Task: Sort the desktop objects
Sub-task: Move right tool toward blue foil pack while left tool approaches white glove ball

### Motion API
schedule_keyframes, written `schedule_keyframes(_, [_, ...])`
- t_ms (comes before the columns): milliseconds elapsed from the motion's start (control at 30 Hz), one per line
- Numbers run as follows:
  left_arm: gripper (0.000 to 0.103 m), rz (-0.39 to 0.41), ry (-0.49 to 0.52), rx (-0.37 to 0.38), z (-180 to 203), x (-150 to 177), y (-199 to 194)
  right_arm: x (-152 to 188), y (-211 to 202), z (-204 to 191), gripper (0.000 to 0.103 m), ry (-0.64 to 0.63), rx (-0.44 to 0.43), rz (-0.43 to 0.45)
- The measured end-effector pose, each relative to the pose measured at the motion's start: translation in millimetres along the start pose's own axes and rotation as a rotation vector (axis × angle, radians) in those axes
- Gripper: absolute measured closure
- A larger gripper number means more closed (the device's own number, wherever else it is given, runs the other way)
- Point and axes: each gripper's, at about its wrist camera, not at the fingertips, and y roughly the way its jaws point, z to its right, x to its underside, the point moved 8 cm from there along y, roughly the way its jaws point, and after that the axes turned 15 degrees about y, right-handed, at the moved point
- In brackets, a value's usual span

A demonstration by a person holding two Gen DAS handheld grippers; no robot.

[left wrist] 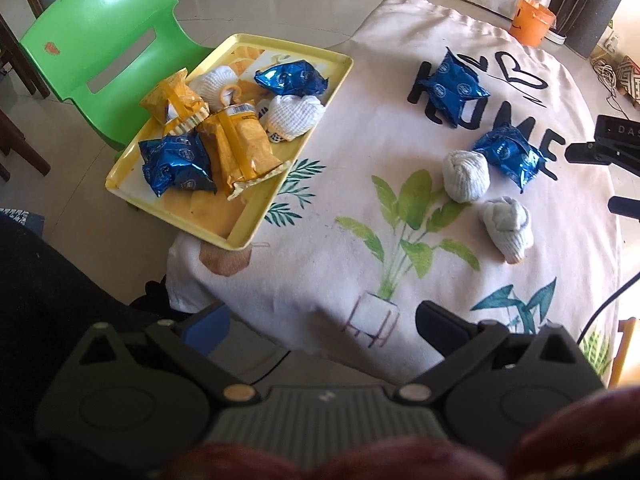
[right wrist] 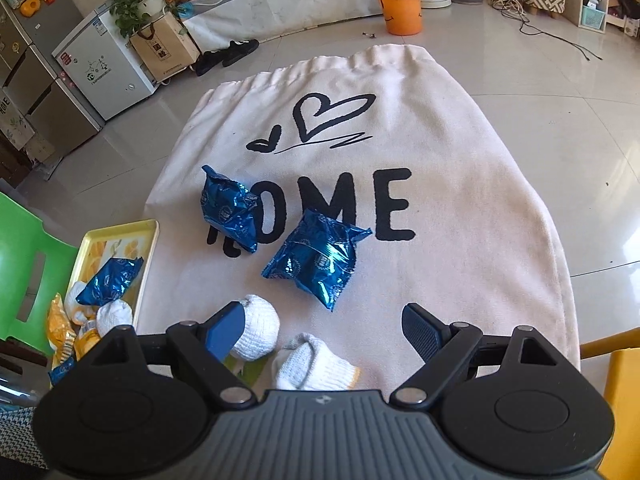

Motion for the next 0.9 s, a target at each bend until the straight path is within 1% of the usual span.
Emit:
schedule_keyframes(100, [0.001, 0.001, 0.029, 0.024, 15.9, -0.3, -9.9, -4.5, -9.1, 13.1, 0.017, -0.005, 0.033, 0.027])
schedule_keyframes(200, [0.001, 0.014, 0.065, 0.031, 31.0, -3.3, -19.9, -6.4, -15.8, 23.6, 0.017, -0.026, 0.073, 0.034])
schedule_keyframes(300, [0.001, 0.029, 0.086, 0.026, 41.5, -6.7, -26.7, -10.7, -26.1, 27.6, 0.017, -0.030, 0.056, 0.059])
schedule_keyframes(433, [0.001, 0.027, 0.093, 0.034, 51.3, -15.1, -24.6, -16.7, -34.0, 26.0, 0.017, -0.035, 0.038, 0.079])
schedule_keyframes(567, [0.001, 0.013, 0.096, 0.051, 59.0, -27.5, -11.1, -22.1, -31.8, 19.6, 0.017, -0.042, 0.037, 0.084])
schedule_keyframes(700, [0.001, 0.023, 0.053, 0.088, 60.7, -47.2, 9.3, -24.5, -23.0, 9.9, 0.017, -0.088, 0.055, 0.083])
schedule_keyframes(800, [0.000, 0.007, 0.042, 0.107, 63.2, -60.4, 29.0, -25.8, -12.6, 2.9, 0.017, -0.119, 0.059, 0.069])
schedule_keyframes(900, [0.001, -0.018, 0.049, 0.121, 68.5, -70.8, 48.2, -27.4, -1.7, -3.0, 0.017, -0.124, 0.037, 0.048])
